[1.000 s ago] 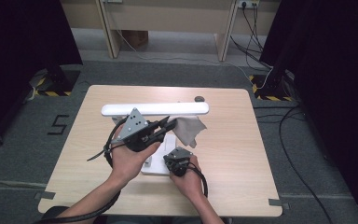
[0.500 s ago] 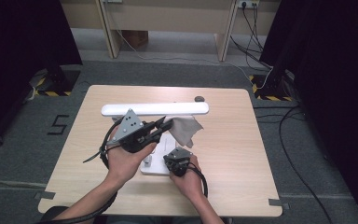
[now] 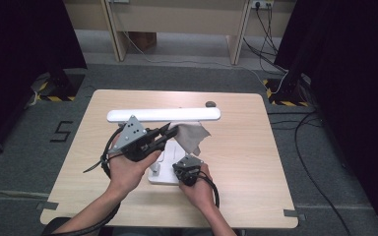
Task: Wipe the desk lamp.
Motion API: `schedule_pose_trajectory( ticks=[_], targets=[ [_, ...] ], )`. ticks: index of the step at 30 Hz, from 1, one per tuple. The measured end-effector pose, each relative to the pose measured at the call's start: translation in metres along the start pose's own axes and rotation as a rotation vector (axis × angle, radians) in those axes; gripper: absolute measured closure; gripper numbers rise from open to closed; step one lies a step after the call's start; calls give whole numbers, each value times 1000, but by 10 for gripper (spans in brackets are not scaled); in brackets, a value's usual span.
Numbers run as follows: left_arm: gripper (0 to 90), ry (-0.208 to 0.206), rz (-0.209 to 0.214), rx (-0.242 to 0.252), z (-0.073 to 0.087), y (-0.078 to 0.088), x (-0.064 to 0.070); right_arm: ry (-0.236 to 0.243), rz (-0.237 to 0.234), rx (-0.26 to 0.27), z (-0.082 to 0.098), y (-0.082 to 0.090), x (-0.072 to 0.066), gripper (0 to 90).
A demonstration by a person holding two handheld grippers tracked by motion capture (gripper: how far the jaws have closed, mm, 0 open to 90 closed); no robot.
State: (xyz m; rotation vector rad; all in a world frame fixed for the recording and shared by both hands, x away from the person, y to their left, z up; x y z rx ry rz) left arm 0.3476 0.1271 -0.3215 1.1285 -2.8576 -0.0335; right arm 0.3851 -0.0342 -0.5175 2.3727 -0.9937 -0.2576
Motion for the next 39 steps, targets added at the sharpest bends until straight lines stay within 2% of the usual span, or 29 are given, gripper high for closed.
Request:
schedule_pose_trajectory(
  ticks=[39],
  targets=[
    [802, 8, -34, 14, 3, 17, -9, 5, 3, -3, 0, 0, 0, 900]
  ],
)
Point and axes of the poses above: each handheld gripper's, and its own axes: y roughly backward along the jaws, z roughly out of its underside, x roughly to its right, the point moved 1 cm from there along -y, roughly forward along the jaws, and after that the axes turned 3 degrees about x, right-handed, at the moved point
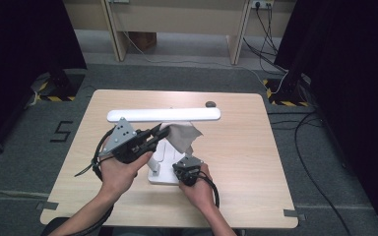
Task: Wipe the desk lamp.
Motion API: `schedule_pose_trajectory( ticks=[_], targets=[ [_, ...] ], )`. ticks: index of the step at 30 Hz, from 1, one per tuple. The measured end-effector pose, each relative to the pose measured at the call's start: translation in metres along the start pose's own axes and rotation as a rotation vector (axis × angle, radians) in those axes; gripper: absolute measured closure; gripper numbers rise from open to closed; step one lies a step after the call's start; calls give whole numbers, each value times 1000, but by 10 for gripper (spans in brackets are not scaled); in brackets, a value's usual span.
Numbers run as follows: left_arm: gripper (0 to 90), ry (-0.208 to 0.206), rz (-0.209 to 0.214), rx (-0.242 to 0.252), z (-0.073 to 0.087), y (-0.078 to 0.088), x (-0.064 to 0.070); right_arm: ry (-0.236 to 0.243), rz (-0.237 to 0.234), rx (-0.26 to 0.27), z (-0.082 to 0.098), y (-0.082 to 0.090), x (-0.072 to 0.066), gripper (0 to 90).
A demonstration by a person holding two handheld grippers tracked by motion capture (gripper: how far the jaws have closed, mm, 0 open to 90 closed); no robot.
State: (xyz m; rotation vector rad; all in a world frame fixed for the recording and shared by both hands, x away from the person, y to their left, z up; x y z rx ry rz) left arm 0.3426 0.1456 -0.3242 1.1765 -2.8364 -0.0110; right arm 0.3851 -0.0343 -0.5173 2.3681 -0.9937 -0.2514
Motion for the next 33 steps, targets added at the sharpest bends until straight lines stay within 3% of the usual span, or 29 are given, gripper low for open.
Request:
schedule_pose_trajectory(
  ticks=[33],
  targets=[
    [802, 4, -27, 5, 1, 15, -9, 5, -1, 2, 0, 0, 0, 900]
  ],
)
Point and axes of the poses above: each handheld gripper's, and its own axes: y roughly backward along the jaws, z roughly out of its underside, x roughly to its right, the point moved 1 cm from there along -y, roughly forward along the jaws, and after that the axes turned 3 degrees about x, right-handed, at the moved point
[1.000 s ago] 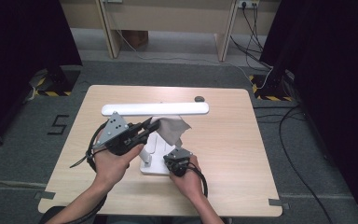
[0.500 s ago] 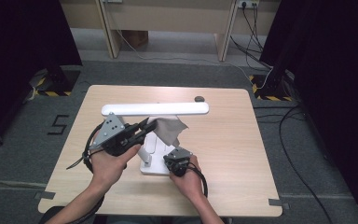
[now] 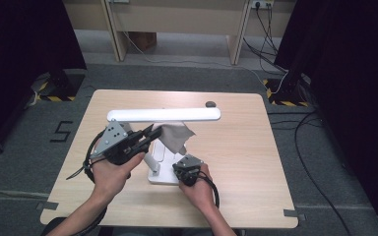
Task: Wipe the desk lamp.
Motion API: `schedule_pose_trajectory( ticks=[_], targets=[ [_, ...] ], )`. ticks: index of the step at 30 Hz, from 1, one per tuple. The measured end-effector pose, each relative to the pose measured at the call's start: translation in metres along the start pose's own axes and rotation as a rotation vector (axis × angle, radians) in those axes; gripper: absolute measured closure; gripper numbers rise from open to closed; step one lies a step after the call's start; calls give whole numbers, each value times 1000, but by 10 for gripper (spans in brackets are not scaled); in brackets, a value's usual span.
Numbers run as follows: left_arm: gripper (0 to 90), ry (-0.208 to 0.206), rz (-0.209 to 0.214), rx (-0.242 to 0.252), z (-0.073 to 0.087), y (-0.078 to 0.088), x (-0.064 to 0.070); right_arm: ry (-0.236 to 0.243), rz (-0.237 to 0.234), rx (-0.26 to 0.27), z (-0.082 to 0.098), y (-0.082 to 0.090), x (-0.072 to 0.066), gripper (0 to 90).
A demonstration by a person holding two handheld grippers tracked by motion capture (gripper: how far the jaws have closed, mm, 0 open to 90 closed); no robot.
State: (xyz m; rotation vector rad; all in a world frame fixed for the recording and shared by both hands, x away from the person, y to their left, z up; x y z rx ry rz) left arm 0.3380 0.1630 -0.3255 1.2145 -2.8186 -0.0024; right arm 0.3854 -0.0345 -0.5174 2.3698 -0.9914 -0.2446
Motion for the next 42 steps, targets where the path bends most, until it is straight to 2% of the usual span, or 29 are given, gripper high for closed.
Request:
schedule_pose_trajectory(
  ticks=[42],
  targets=[
    [801, 11, -58, 11, 2, 24, -17, -2, -1, -3, 0, 0, 0, 899]
  ],
)
Point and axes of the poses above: each handheld gripper's, and its own axes: y roughly backward along the jaws, z roughly out of its underside, x roughly to its right, the point moved 1 cm from there along -y, roughly forward along the jaws, and after that the axes turned 3 degrees about x, right-handed, at the moved point
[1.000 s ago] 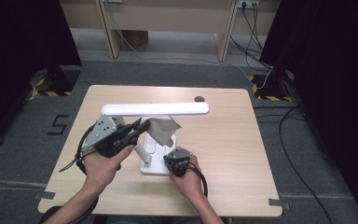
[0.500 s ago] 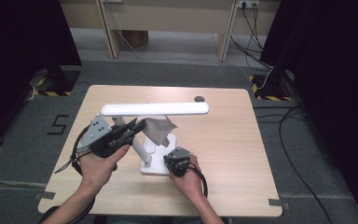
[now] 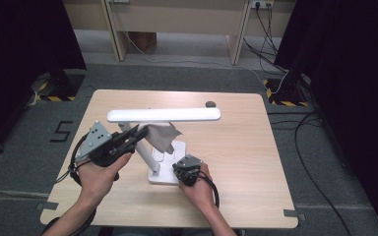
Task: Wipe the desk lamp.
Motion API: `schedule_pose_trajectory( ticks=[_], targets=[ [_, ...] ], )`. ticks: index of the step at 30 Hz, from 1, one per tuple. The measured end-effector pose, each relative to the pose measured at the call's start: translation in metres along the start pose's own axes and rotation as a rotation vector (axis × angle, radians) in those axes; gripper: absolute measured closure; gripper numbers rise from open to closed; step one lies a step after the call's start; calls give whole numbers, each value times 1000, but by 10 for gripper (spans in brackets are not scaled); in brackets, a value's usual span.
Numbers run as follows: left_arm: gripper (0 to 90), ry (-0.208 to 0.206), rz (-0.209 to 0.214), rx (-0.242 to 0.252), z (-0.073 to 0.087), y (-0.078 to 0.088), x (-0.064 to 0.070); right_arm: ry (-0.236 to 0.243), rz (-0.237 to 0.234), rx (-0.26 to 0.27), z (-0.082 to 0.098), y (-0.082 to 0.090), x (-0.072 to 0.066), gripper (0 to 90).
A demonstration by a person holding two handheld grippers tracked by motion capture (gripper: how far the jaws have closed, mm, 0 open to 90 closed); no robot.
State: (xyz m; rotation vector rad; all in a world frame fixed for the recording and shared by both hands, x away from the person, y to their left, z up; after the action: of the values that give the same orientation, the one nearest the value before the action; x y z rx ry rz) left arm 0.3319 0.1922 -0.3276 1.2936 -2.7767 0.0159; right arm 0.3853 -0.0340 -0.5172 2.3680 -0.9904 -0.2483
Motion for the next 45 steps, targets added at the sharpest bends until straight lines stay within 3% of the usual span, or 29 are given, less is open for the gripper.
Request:
schedule_pose_trajectory(
  ticks=[45],
  targets=[
    [802, 17, -62, 22, 3, 23, -13, 2, 3, -2, 0, 0, 0, 899]
  ],
)
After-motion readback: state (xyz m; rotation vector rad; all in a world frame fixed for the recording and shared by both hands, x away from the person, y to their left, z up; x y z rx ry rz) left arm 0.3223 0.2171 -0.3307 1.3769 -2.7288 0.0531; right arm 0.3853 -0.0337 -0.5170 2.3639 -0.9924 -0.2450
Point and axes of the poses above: each handheld gripper's, and its own axes: y roughly backward along the jaws, z roughly out of its underside, x roughly to its right, the point moved 1 cm from there along -y, roughly forward along the jaws, and after that the axes turned 3 degrees about x, right-handed, at the moved point
